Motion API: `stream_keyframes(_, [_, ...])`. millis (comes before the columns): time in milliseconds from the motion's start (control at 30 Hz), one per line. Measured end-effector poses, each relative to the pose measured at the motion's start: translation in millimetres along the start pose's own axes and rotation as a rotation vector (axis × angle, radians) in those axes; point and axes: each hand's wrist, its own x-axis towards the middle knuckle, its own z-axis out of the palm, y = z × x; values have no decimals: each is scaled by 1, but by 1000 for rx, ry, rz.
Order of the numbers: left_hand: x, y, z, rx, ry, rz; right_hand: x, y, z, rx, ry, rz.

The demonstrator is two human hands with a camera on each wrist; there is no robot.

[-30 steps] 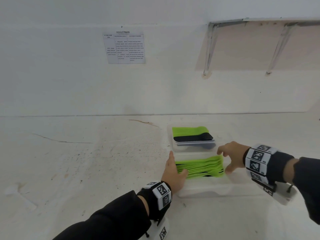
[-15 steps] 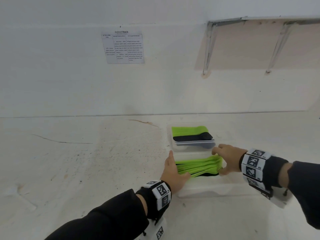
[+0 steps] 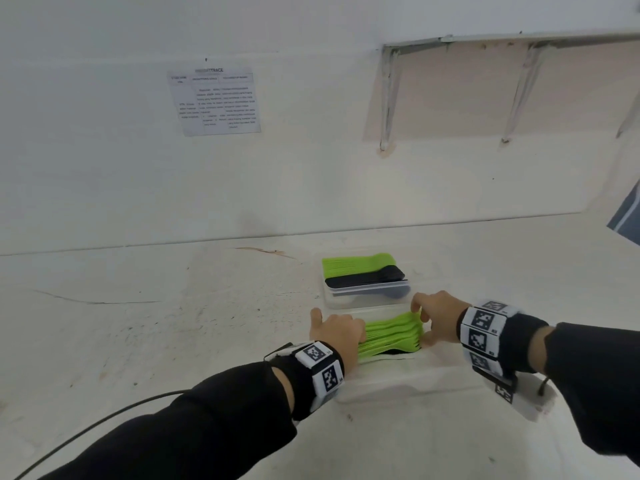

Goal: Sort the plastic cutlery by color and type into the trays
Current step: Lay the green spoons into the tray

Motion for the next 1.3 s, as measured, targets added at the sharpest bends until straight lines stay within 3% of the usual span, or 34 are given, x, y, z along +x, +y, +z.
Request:
stream_keyframes(200, [0, 7, 9, -26, 116, 19, -1, 2, 1, -31, 16, -20])
stream_keyframes(367, [2, 7, 15, -29, 45, 29, -3, 5, 0, -10, 24, -54])
stream_keyframes(667, [1, 5, 17, -58, 92, 33, 0, 0, 3, -132, 54, -89])
stream_keyframes(967, [1, 6, 20, -66, 136, 18, 3, -17, -2, -321, -46, -174])
stream_keyframes(1200, [0, 7, 18, -18, 67, -6, 11, -24, -5, -491, -62, -230])
stream_keyframes(1300, [1, 6, 16, -64, 50, -25, 12, -25, -8, -459, -108, -241])
